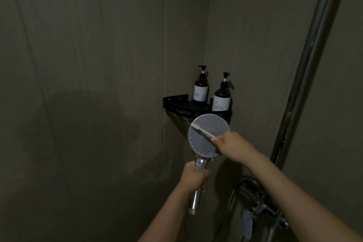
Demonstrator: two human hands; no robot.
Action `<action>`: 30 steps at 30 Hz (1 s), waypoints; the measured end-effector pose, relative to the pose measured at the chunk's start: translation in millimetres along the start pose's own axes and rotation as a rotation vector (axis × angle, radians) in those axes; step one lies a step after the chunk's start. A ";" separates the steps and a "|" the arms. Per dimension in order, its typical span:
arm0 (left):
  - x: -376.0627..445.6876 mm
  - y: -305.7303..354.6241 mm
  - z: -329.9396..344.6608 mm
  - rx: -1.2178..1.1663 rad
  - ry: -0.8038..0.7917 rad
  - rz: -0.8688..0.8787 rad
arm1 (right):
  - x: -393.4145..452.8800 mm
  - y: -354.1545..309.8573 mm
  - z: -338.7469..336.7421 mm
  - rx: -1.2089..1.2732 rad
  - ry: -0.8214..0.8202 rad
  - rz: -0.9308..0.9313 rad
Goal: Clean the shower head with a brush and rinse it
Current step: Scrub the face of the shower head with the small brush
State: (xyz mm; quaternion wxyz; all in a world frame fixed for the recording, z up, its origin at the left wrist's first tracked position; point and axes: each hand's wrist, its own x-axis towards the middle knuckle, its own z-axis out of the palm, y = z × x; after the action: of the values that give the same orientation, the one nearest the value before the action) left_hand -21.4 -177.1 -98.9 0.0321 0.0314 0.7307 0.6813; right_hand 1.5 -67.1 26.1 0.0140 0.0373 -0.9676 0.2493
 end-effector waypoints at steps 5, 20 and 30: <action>1.8 3.8 -3.9 -0.010 0.028 -0.006 | 2.4 8.5 -16.0 0.119 0.099 0.049; -2.7 11.9 -6.7 -0.024 -0.003 0.001 | -6.7 8.8 5.4 -0.135 0.058 -0.062; 0.7 19.1 -10.4 -0.063 0.002 -0.015 | 2.2 28.4 -5.4 0.218 0.276 0.010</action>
State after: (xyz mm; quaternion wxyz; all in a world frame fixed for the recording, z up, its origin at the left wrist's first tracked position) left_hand -23.0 -186.0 -79.1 0.0378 0.0241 0.7090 0.7037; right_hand -3.0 -39.8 17.3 0.1413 -0.0009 -0.9240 0.3554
